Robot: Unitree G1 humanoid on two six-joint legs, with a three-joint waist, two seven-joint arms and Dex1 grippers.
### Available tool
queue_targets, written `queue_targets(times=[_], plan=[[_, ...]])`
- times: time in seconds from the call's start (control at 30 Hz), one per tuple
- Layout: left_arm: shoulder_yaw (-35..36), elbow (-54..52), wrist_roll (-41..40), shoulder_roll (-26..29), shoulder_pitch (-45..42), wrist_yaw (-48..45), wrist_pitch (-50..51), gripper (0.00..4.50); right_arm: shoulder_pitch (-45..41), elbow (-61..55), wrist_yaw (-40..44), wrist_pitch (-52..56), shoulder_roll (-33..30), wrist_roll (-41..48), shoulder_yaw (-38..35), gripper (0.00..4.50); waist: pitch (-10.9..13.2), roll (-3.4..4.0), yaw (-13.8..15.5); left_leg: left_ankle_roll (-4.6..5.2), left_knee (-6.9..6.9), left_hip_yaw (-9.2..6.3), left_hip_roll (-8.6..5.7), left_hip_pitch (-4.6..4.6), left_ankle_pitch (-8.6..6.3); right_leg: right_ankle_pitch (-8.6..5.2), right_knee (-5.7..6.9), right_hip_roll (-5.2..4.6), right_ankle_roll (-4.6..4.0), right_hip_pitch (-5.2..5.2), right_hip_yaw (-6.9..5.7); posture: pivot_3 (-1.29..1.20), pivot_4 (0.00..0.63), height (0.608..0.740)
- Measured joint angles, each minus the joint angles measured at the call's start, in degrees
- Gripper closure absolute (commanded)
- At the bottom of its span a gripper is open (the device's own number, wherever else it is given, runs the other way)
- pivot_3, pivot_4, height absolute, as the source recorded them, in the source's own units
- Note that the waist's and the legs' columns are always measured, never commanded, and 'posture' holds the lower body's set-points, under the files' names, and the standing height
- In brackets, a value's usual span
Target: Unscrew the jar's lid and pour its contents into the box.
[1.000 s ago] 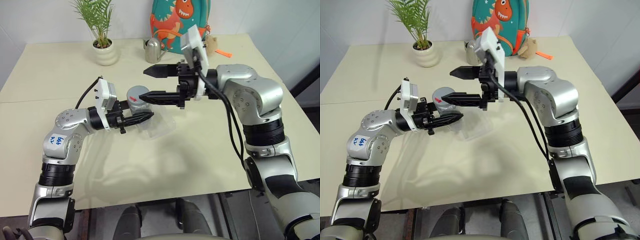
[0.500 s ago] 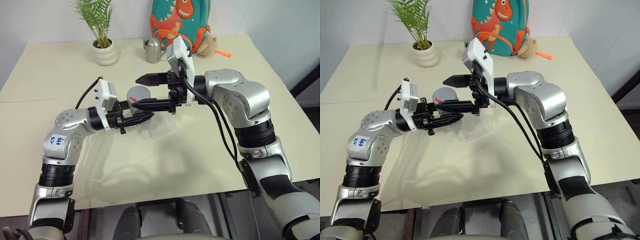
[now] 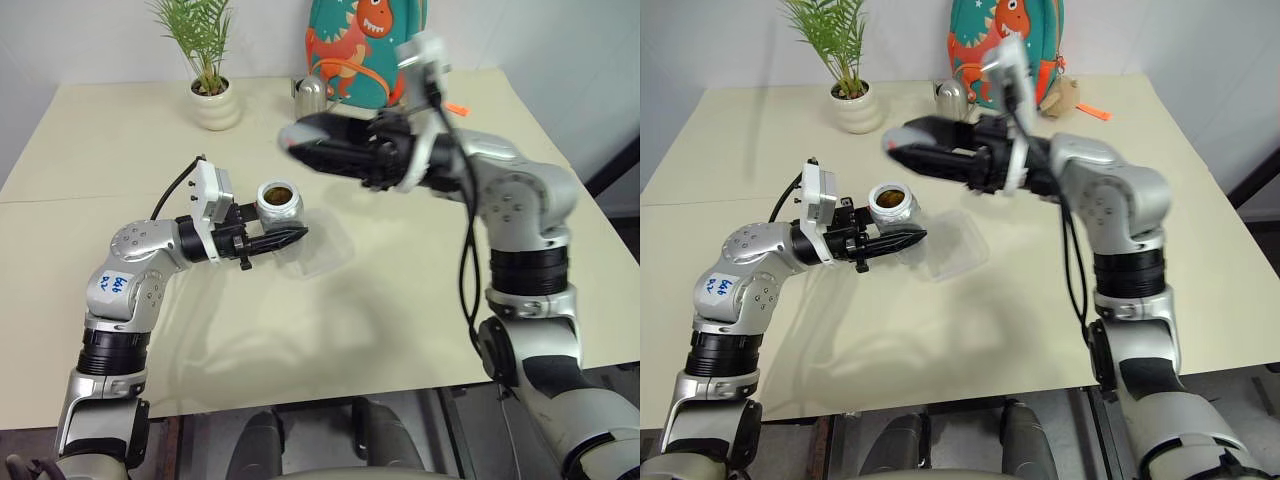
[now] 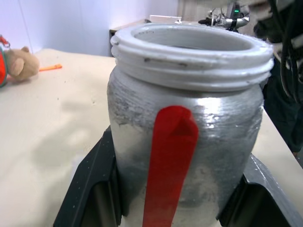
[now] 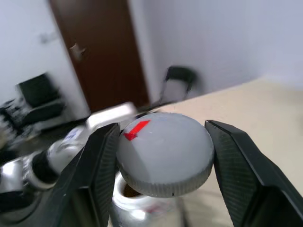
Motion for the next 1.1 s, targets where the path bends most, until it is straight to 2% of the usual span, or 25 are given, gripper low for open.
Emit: queue_targets(times=[0.17,0.27,0.5,0.6,0.7,0.73,0.83,0.9,1.03,1.1], plan=[[1.09,0.23,-0.30,0.17,0.00,0.18,0.05,2.57,10.89,3.61,-4.12,-8.66,-4.95,-7.43,-2.85,1.97,0.00,0.00,0.45,0.00,0.02,0.05,0.00,0.01,0.00,0.00,0.02,0.00,0.00,-0.01,0.02,0.00,0.150,0.740],[2.33,0.97,-0.54,1.05,-0.17,-0.12,0.16,2.57,16.78,8.71,-5.48,-19.76,-7.86,-15.10,-2.82,1.97,0.00,0.00,0.35,0.00,0.02,0.09,0.00,0.04,0.00,0.00,0.01,0.00,0.00,0.00,0.04,0.00,0.150,0.740],[2.58,5.52,-0.61,2.22,-2.97,-2.61,0.65,2.57,20.43,27.23,-13.25,-41.77,-2.79,-23.27,-3.99,1.97,0.00,0.00,-0.90,-0.01,0.04,0.13,0.00,0.11,0.03,0.02,0.08,0.00,0.03,0.02,0.11,0.00,0.150,0.740],[2.45,6.88,-0.60,2.01,-4.21,-2.90,0.65,2.57,21.25,32.72,-15.68,-47.59,-0.94,-24.62,-4.66,1.97,0.00,0.00,-0.97,-0.03,-0.01,0.13,0.00,0.10,0.04,0.02,0.06,0.01,0.03,0.01,0.12,0.00,0.150,0.740],[2.18,6.94,-0.61,1.67,-4.54,-3.05,0.65,2.57,22.42,33.38,-15.02,-48.73,-0.28,-24.16,-4.69,1.97,0.00,0.00,-0.90,-0.04,-0.02,0.13,0.00,0.09,0.04,0.02,0.02,0.00,0.04,0.01,0.12,0.00,0.150,0.740],[2.18,6.98,-0.61,1.52,-4.57,-3.07,0.67,2.57,22.97,32.87,-13.74,-48.00,-0.28,-23.16,-4.80,1.41,0.00,0.00,-0.87,-0.04,-0.01,0.13,0.00,0.08,0.04,0.02,0.02,0.00,0.04,0.01,0.12,0.00,0.150,0.740],[2.19,7.23,-0.60,0.76,-4.97,-2.88,0.42,2.57,24.92,30.34,-11.49,-45.82,-0.44,-20.97,-5.09,0.70,0.00,0.00,-0.83,-0.03,0.01,0.13,0.00,0.09,0.04,0.02,0.06,0.00,0.04,0.02,0.11,0.00,0.150,0.740],[2.20,7.77,-0.57,0.31,-5.85,-2.59,0.01,2.57,26.61,27.59,-10.79,-43.78,-1.24,-19.76,-5.24,0.05,0.00,0.00,-0.64,-0.04,0.05,0.12,0.00,0.09,0.04,0.02,0.08,0.00,0.04,0.02,0.11,0.00,0.150,0.740],[2.22,9.22,-0.48,0.39,-7.03,-2.58,-0.28,2.57,30.45,18.09,-8.37,-37.87,-6.26,-16.93,-6.53,0.05,0.01,0.02,-0.56,-0.04,0.05,0.12,0.00,0.10,0.04,0.03,0.08,0.00,0.05,0.04,0.12,0.00,0.150,0.740],[2.03,10.75,-0.26,0.54,-7.98,-3.16,-0.60,2.57,33.73,11.25,-5.48,-33.28,-10.99,-14.24,-7.35,0.05,0.02,0.03,-0.34,-0.03,0.03,0.11,0.00,0.10,0.04,0.02,0.06,0.02,0.04,0.04,0.10,0.00,0.150,0.740]])
